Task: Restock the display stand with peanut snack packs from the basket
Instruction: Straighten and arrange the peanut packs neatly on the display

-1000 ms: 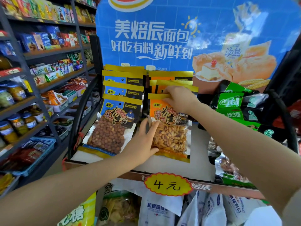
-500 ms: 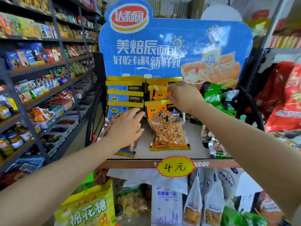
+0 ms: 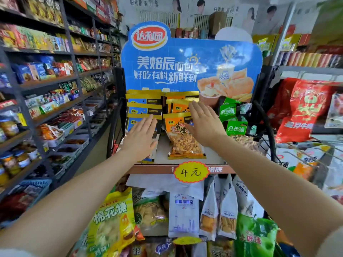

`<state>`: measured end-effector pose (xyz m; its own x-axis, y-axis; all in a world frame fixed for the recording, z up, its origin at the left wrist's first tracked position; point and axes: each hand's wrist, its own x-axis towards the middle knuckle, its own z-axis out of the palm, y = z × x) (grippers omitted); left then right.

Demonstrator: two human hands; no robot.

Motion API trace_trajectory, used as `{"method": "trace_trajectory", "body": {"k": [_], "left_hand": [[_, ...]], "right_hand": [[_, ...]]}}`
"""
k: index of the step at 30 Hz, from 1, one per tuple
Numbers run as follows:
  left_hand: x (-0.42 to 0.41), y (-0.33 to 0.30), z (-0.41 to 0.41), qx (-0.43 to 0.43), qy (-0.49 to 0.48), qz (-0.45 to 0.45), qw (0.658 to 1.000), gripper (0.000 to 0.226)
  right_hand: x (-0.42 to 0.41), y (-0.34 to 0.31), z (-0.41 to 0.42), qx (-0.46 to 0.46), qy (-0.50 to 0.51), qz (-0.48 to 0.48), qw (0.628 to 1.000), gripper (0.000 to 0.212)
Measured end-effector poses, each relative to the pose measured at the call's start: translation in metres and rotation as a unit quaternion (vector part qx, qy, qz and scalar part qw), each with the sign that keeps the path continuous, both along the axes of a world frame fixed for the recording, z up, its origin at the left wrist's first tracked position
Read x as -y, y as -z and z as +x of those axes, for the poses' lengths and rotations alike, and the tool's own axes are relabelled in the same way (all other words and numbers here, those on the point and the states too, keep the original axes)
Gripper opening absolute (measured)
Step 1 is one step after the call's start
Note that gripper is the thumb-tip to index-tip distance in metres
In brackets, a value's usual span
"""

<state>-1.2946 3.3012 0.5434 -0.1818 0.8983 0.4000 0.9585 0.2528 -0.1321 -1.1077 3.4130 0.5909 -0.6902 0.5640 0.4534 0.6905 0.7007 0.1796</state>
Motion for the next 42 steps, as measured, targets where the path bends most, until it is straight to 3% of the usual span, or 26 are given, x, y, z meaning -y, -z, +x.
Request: {"method": "trace_trajectory", "body": {"k": [7, 11, 19, 26, 29, 34, 38, 42], "left_hand": [[-0.018, 0.015, -0.001, -0.022, 0.084, -0.117, 0.989, 0.052], [-0.047, 0.037, -0.008, 0.015, 0.133, -0.157, 0.979, 0.052], [-0.089, 0.049, -0.011, -0.003, 0.144, -0.133, 0.981, 0.054], [-0.101, 0.054, -0.002, 0.009, 0.161, -0.057, 0.985, 0.036], [-0.106, 0.052, -0.003, -0.026, 0.166, -0.069, 0.983, 0.034], [-0.116, 0.058, 0.0, -0.003, 0.144, -0.06, 0.988, 0.017], [-0.119, 0.06, 0.003, 0.033, 0.194, -0.094, 0.976, 0.024], [-0.114, 0.063, 0.002, 0.04, 0.178, -0.083, 0.98, 0.026]], "right_hand": [[-0.031, -0.003, -0.025, 0.027, 0.007, -0.054, 0.998, 0.051], [-0.066, -0.001, -0.065, 0.066, 0.017, -0.096, 0.993, 0.041], [-0.114, 0.013, -0.117, 0.114, 0.016, -0.079, 0.99, 0.044], [-0.14, 0.002, -0.101, 0.074, 0.055, -0.094, 0.991, 0.021], [-0.144, -0.005, -0.093, 0.051, 0.055, -0.08, 0.994, 0.022], [-0.141, -0.008, -0.088, 0.061, 0.074, -0.11, 0.989, 0.026], [-0.149, -0.013, -0.067, 0.112, 0.094, -0.141, 0.979, 0.03], [-0.142, -0.005, -0.067, 0.061, 0.057, -0.16, 0.984, 0.028]]}}
